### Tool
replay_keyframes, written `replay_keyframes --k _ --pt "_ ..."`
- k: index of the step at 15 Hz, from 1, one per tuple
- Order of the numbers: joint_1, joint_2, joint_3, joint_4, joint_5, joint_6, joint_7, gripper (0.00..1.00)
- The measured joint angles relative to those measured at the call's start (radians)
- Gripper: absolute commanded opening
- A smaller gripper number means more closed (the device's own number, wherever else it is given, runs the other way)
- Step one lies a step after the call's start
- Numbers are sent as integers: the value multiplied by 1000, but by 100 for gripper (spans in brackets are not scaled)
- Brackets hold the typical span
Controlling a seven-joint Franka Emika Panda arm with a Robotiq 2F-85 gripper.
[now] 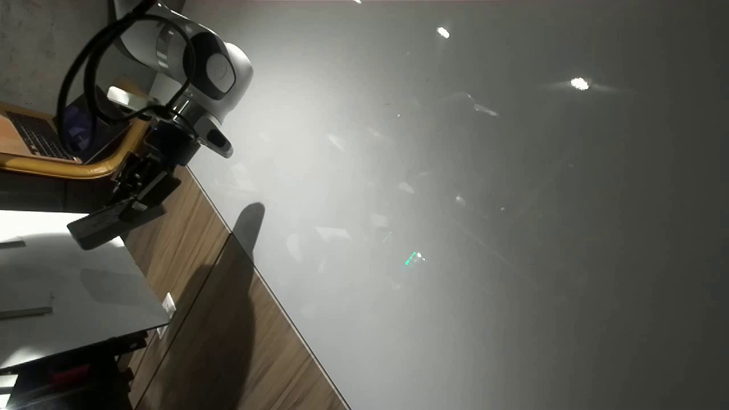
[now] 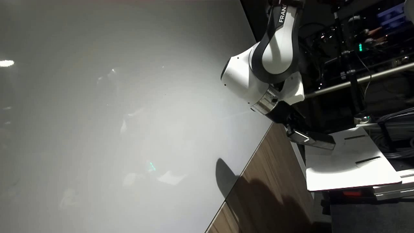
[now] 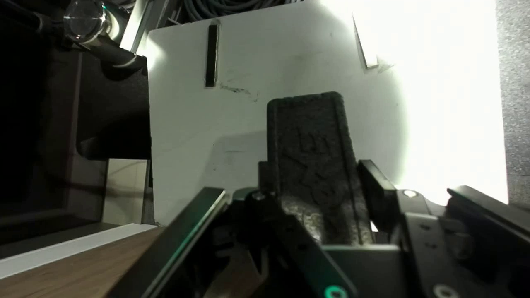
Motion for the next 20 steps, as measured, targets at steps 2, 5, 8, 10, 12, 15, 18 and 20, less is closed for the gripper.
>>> replay_keyframes --k 2,5,8,10,12,15,18,20 --pt "-1 29 -14 19 4 2 0 28" --pt "-4 72 -38 48 7 2 0 28" --pt "-4 109 -57 74 8 2 0 28" --pt "-4 131 -63 86 8 2 0 28" --pt "-4 151 -66 95 8 1 0 28" --pt "-3 176 -67 96 8 1 0 28" --pt "-2 193 -67 97 8 1 0 28" --pt "-2 198 -67 99 8 -1 -1 37"
